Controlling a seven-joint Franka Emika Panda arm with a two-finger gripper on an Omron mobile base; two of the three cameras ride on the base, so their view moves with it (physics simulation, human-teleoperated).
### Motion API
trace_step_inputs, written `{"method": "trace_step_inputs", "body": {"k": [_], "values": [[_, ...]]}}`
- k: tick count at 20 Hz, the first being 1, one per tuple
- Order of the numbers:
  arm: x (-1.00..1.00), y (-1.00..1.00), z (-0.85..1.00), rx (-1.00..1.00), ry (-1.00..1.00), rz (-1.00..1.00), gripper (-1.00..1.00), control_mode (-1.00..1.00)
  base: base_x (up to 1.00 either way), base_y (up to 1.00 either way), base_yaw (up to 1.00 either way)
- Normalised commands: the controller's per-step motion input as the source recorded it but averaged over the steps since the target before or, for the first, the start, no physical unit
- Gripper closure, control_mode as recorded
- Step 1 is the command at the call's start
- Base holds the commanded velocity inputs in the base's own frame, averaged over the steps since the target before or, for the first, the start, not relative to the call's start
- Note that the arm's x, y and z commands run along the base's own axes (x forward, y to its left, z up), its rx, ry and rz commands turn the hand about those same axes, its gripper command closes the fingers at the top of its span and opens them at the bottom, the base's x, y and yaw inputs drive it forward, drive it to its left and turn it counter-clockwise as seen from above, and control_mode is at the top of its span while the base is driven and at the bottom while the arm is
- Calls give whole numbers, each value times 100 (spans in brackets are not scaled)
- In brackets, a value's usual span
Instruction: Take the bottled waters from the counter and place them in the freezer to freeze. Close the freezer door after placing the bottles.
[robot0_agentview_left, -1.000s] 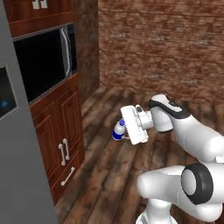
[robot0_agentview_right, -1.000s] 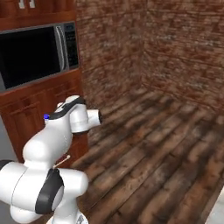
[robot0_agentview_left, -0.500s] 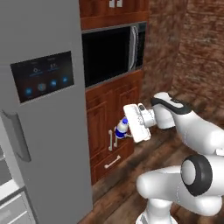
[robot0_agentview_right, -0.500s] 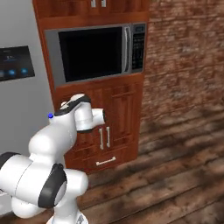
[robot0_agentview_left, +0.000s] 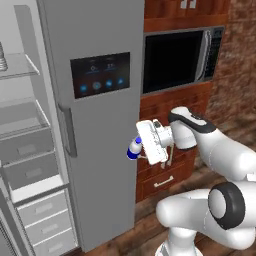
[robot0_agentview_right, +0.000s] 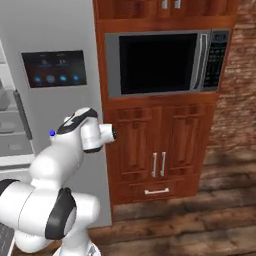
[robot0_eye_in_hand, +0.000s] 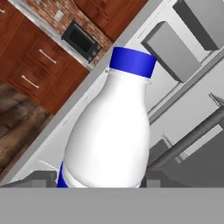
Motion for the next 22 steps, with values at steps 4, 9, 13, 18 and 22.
{"method": "trace_step_inputs", "body": {"k": [4, 9, 13, 18, 22], "values": [[0, 0, 0, 0, 0, 0, 100, 100, 0, 24, 11], [0, 0, 0, 0, 0, 0, 100, 100, 0, 47, 1], [0, 0, 0, 0, 0, 0, 100, 100, 12, 90, 1], [0, 0, 0, 0, 0, 0, 100, 100, 32, 54, 0], [0, 0, 0, 0, 0, 0, 100, 100, 11, 6, 0]]}}
